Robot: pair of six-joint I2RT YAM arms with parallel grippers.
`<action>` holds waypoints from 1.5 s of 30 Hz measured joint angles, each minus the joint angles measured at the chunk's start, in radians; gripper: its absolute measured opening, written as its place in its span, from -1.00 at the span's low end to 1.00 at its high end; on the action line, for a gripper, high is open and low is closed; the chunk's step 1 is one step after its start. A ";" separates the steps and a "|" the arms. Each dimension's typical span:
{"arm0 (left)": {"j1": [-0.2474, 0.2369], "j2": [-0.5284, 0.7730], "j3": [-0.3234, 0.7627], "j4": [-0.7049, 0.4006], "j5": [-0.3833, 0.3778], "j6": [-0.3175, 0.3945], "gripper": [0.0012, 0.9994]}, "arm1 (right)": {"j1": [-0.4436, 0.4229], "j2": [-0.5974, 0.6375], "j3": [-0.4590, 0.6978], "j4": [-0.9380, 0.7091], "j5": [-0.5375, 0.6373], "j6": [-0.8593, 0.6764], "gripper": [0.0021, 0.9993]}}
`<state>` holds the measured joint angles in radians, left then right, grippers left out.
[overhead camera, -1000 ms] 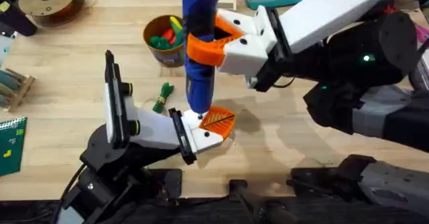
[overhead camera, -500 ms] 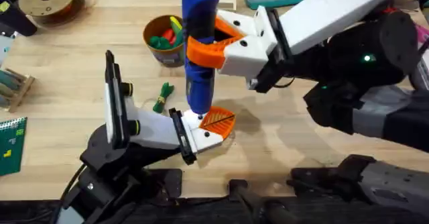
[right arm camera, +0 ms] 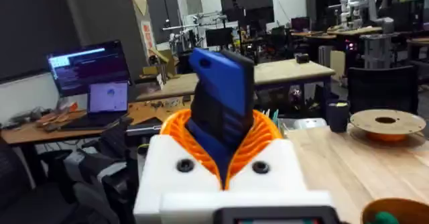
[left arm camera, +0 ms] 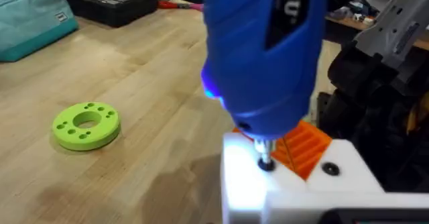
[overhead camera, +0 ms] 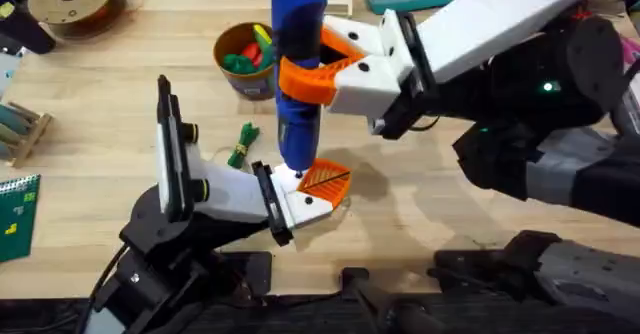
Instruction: Pick up the gripper from the table and insert it into the empty holder that is missing its gripper. Then pick up a screw, insert it into the mounting hole, and use the screwdriver to tighten it. Finally, clean up the table by picking up the vegetable and placing it into the bucket.
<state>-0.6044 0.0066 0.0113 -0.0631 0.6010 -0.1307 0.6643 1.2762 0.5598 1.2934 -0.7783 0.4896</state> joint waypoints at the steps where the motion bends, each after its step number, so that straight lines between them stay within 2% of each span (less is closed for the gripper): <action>1: 0.000 0.000 0.000 0.000 0.000 0.000 -0.99 | -0.008 0.000 0.000 0.008 0.011 0.013 -0.94; 6: 0.000 0.000 0.000 0.000 0.000 0.000 -0.99 | -0.073 0.000 0.002 0.149 0.118 0.140 -0.94; 8: 0.000 0.000 0.000 0.000 -0.001 0.000 -0.99 | -0.103 0.000 0.020 0.134 0.187 0.210 -0.94; 10: 0.000 0.000 0.000 0.000 -0.004 0.000 -1.00 | -0.103 0.000 0.028 0.111 0.199 0.209 -0.94; 13: 0.000 0.000 0.000 0.000 -0.015 0.000 -1.00 | -0.130 0.000 0.031 0.020 0.209 0.108 -0.94; 17: 0.000 0.000 0.000 0.000 -0.018 0.000 -0.99 | -0.206 0.000 0.034 -0.209 0.220 -0.115 -0.94; 21: 0.000 0.000 0.000 0.001 -0.019 0.000 -1.00 | -0.315 0.000 0.051 -0.527 0.264 -0.442 -0.94; 23: 0.000 0.000 0.000 0.001 -0.019 0.000 -0.99 | -0.367 0.000 0.060 -0.682 0.337 -0.632 -0.94; 27: 0.000 0.000 0.000 0.001 -0.019 0.000 -0.99 | -0.446 0.008 0.063 -0.849 0.508 -0.997 -0.94; 30: 0.000 0.000 0.000 0.001 -0.019 0.000 -0.99 | -0.470 0.030 0.068 -0.933 0.619 -1.242 -0.94; 31: 0.000 0.000 0.000 0.001 -0.019 0.000 -1.00 | -0.471 0.070 0.074 -1.023 0.694 -1.454 -0.94; 32: 0.000 0.000 0.000 0.001 -0.019 0.000 -1.00 | -0.470 0.088 0.074 -1.050 0.715 -1.516 -0.94; 37: 0.000 0.000 0.000 0.001 -0.019 0.000 -1.00 | -0.470 0.170 0.074 -1.121 0.789 -1.684 -0.94; 45: 0.000 0.000 0.000 0.001 -0.019 0.000 -0.99 | -0.445 0.195 0.081 -1.233 0.816 -1.763 -0.91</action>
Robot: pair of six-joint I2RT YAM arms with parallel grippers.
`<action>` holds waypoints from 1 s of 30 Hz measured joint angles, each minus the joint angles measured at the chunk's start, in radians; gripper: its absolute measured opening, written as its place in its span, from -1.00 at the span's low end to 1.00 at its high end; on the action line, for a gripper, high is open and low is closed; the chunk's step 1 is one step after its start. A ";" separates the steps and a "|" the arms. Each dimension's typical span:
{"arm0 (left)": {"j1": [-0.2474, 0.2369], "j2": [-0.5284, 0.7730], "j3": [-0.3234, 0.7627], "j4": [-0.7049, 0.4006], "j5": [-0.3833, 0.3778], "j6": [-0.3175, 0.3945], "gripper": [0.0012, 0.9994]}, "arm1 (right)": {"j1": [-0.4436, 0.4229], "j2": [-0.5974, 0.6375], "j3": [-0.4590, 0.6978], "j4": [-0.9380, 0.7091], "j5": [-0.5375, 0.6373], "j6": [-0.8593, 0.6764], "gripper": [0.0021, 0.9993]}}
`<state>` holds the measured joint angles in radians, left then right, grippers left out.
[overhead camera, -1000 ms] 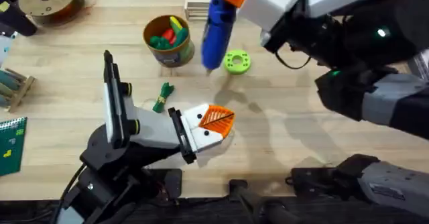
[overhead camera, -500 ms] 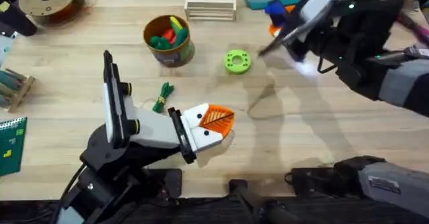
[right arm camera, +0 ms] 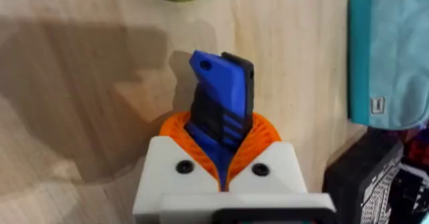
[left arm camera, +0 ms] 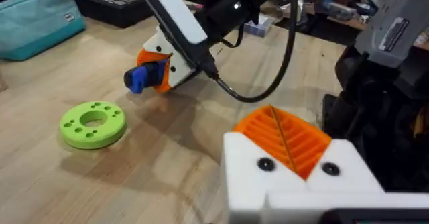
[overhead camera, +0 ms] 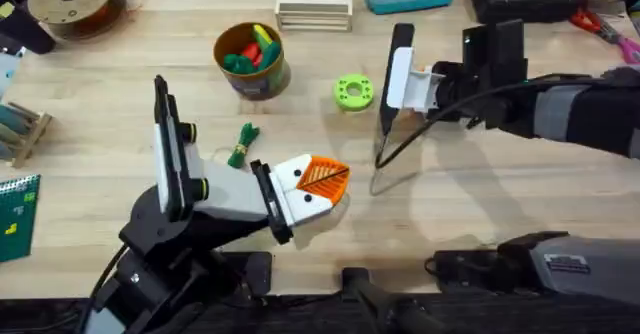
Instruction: Pick up the gripper from the table and insert it into the empty holder that is missing its gripper. Then pick up a screw, insert it into the mounting hole, and use the screwdriver to tighten it. Finally, clean up the table by picking up the vegetable and placing it into the bucket.
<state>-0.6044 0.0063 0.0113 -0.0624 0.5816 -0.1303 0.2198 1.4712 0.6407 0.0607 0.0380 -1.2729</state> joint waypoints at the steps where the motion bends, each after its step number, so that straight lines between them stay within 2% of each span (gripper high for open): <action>1: 0.000 0.000 0.000 0.000 0.000 0.000 -1.00 | 0.004 0.000 0.000 -0.006 0.001 0.000 -0.74; 2: 0.000 0.000 0.000 0.000 0.000 0.000 -1.00 | 0.013 -0.001 0.003 -0.009 0.008 0.012 -0.01; 5: 0.000 0.000 0.000 0.000 0.000 0.000 -0.99 | 0.016 -0.004 0.027 -0.001 0.022 0.056 0.79; 6: 0.000 0.000 0.000 0.000 0.000 0.000 -1.00 | 0.018 -0.006 0.033 -0.005 0.025 0.082 0.86; 13: 0.000 0.000 0.000 0.000 0.000 0.000 -0.99 | 0.059 -0.039 0.034 -0.099 0.079 0.267 0.88; 14: 0.000 0.000 0.000 0.000 0.000 0.004 -0.93 | 0.068 -0.055 0.034 -0.132 0.086 0.297 0.88; 15: 0.000 0.000 0.000 0.001 -0.001 0.004 -0.78 | 0.076 -0.074 0.034 -0.166 0.092 0.329 0.88; 17: 0.000 0.000 0.000 0.001 -0.003 0.003 -0.32 | 0.089 -0.121 0.042 -0.245 0.098 0.399 0.88; 20: 0.000 0.000 0.000 0.001 -0.003 0.003 0.17 | 0.093 -0.190 0.090 -0.371 0.101 0.501 0.88; 23: 0.000 0.000 0.000 0.001 -0.003 0.001 0.89 | 0.094 -0.262 0.171 -0.501 0.102 0.604 0.89; 25: 0.000 0.000 0.000 0.001 -0.003 0.002 0.97 | 0.098 -0.299 0.224 -0.577 0.104 0.669 0.88; 30: 0.000 0.000 0.000 0.009 -0.019 0.005 0.97 | 0.118 -0.356 0.302 -0.728 0.104 0.806 0.89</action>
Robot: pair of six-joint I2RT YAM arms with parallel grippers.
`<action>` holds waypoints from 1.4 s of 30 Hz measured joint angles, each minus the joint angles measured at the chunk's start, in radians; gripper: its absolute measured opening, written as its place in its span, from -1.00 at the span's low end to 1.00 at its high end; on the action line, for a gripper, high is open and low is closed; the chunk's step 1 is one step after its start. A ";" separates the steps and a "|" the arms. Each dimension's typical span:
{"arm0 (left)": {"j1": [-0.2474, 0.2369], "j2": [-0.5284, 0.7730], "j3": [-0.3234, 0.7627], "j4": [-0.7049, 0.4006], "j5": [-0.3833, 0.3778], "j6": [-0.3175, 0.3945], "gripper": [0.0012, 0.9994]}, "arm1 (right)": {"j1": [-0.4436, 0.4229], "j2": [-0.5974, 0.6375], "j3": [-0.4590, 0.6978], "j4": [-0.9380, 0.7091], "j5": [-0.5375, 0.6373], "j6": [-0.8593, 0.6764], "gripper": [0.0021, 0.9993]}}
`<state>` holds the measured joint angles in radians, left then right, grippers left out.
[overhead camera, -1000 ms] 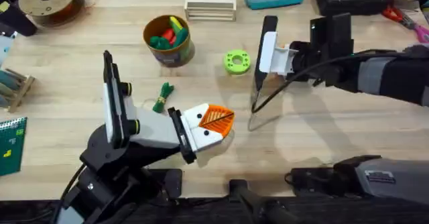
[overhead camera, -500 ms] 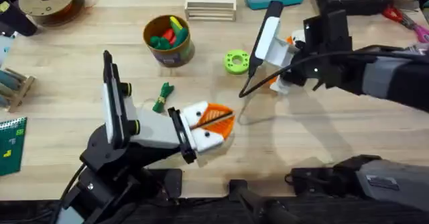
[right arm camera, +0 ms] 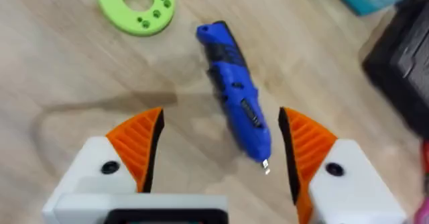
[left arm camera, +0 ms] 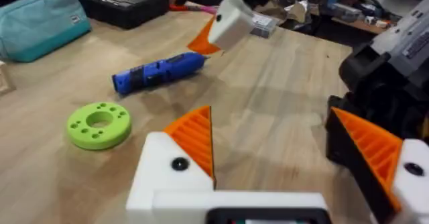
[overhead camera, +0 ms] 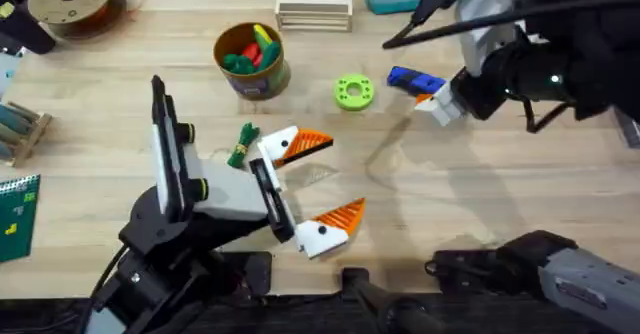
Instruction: Pick up the gripper from the table and insert it into the empty holder that is missing its gripper. Then pick up a screw, insert it into the mounting hole, and use the screwdriver to tighten it. Finally, clean up the table by picking up the vegetable and placing it into the bucket.
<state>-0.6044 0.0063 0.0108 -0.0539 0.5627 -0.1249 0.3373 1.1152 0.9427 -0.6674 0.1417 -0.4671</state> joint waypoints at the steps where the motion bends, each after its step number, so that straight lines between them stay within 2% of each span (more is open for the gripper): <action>1: 0.000 0.000 -0.001 0.015 -0.007 0.001 0.97 | 0.003 -0.004 0.003 -0.023 0.000 0.023 0.89; 3: 0.000 0.000 -0.002 0.045 -0.019 0.002 0.97 | 0.010 -0.005 0.004 -0.064 0.000 0.065 0.89; 5: 0.000 0.000 0.016 -0.002 -0.055 -0.014 0.97 | 0.016 -0.004 0.004 -0.094 0.000 0.098 0.89; 9: 0.000 0.018 0.136 -0.260 -0.170 -0.051 0.97 | 0.028 -0.005 0.004 -0.112 0.000 0.142 0.89; 12: 0.000 0.100 0.299 -0.464 -0.284 -0.066 0.97 | 0.035 -0.005 0.004 -0.112 0.000 0.157 0.89; 15: 0.000 0.246 0.488 -0.659 -0.405 -0.085 0.97 | 0.038 -0.004 0.004 -0.112 0.000 0.165 0.89; 18: 0.000 0.447 0.669 -0.847 -0.517 -0.104 0.97 | 0.039 -0.004 0.004 -0.112 0.000 0.170 0.89; 21: 0.001 0.666 0.816 -0.959 -0.595 -0.105 0.97 | 0.039 -0.004 0.004 -0.112 0.000 0.173 0.89; 26: 0.003 0.959 0.962 -0.993 -0.646 -0.103 0.97 | 0.039 -0.004 0.004 -0.112 0.000 0.173 0.89; 32: 0.017 1.142 0.989 -1.050 -0.670 -0.100 0.97 | 0.039 -0.004 0.004 -0.116 0.000 0.176 0.89; 36: 0.087 1.214 0.988 -1.052 -0.671 -0.059 0.97 | 0.039 -0.004 0.004 -0.119 0.000 0.175 0.89; 42: 0.249 1.291 0.939 -0.976 -0.668 0.045 0.97 | 0.039 -0.004 0.004 -0.119 0.000 0.175 0.89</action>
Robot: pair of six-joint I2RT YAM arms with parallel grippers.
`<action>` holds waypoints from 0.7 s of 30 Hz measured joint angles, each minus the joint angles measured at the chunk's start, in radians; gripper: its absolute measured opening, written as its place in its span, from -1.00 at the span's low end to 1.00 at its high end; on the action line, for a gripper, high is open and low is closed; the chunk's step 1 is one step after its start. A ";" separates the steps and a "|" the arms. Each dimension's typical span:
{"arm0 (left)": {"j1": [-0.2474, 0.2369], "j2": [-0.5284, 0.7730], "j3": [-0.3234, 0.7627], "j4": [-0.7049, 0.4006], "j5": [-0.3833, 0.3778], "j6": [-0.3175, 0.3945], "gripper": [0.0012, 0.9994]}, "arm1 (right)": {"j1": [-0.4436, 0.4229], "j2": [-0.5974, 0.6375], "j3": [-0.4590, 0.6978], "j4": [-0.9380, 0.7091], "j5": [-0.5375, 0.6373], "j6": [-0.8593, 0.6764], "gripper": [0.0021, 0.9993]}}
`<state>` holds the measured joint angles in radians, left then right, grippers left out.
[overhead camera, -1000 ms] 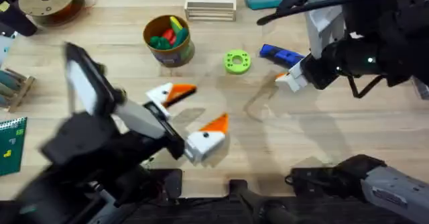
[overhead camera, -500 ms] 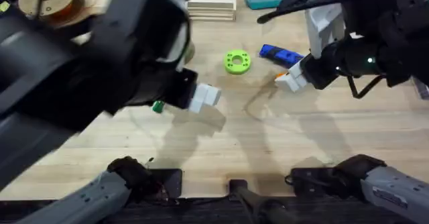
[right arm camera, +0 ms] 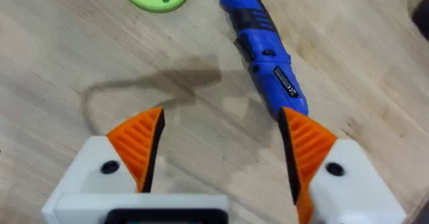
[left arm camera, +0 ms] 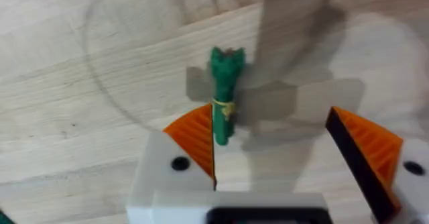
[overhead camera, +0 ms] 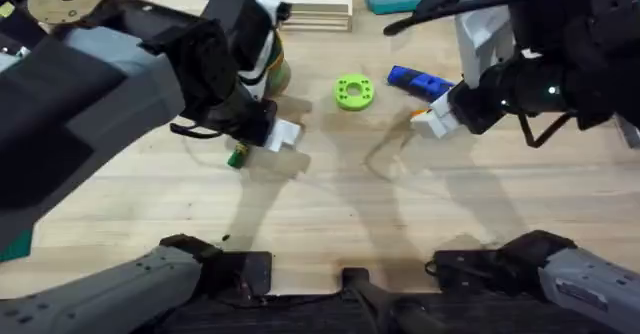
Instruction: Pick up the gripper from the table and insert it into the empty holder that is missing its gripper. Then pick up a screw, insert it into the mounting hole, and use the screwdriver to tighten it. Finally, clean up the table by picking up the vegetable and placing it into the bucket.
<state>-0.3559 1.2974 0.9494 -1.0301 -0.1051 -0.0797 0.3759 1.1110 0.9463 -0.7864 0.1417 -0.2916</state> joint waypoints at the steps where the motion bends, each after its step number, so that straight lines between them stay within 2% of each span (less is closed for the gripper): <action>1: 0.024 0.011 -0.013 0.020 0.004 0.011 0.97 | 0.000 0.000 0.000 0.000 0.000 0.000 0.89; 5: 0.114 0.047 -0.062 0.089 0.044 0.067 0.97 | 0.000 0.000 0.000 0.000 0.000 0.000 0.89; 8: 0.149 0.051 -0.096 0.150 0.071 0.095 0.97 | 0.000 0.000 0.000 0.000 0.000 0.000 0.89; 13: 0.167 0.065 -0.131 0.234 0.092 0.120 0.98 | 0.000 0.000 0.000 0.000 0.000 0.000 0.89; 21: 0.167 0.086 -0.144 0.234 0.109 0.133 0.98 | 0.000 0.000 0.000 0.000 0.000 0.000 0.89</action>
<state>-0.1890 1.3830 0.8055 -0.7959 0.0040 0.0532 0.3759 1.1108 0.9463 -0.7860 0.1417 -0.2913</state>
